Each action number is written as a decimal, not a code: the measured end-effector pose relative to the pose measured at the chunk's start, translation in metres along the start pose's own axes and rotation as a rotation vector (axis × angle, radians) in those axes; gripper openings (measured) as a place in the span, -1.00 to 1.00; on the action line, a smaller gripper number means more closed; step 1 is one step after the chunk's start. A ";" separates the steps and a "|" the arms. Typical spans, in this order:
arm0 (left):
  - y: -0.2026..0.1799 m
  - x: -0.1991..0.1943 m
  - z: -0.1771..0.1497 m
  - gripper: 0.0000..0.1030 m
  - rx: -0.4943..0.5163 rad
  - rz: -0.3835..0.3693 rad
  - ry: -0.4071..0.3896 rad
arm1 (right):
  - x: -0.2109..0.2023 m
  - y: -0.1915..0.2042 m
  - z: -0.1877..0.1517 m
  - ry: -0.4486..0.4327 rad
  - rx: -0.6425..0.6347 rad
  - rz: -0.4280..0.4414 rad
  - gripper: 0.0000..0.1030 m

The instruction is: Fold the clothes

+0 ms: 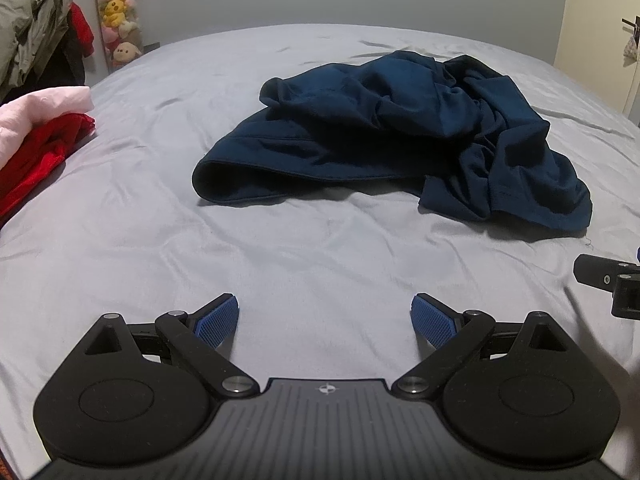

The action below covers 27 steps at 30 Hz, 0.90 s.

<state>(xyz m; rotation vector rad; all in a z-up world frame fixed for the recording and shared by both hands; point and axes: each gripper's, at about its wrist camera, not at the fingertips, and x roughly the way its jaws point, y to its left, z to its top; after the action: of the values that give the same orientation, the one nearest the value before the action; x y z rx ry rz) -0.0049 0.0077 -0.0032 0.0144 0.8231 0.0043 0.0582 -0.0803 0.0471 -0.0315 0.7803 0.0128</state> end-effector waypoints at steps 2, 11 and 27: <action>0.000 0.000 0.000 0.84 0.009 0.001 -0.002 | 0.000 -0.001 0.000 0.002 0.004 0.001 0.99; 0.000 -0.004 0.006 0.84 0.050 0.002 -0.032 | -0.001 0.001 0.003 -0.001 -0.009 0.011 0.99; 0.011 0.003 0.031 0.84 0.083 -0.004 -0.037 | 0.000 0.010 0.022 -0.006 -0.064 0.044 0.89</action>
<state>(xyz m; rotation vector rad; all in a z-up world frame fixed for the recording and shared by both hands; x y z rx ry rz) 0.0200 0.0187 0.0160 0.0903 0.7859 -0.0339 0.0735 -0.0700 0.0620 -0.0749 0.7743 0.0794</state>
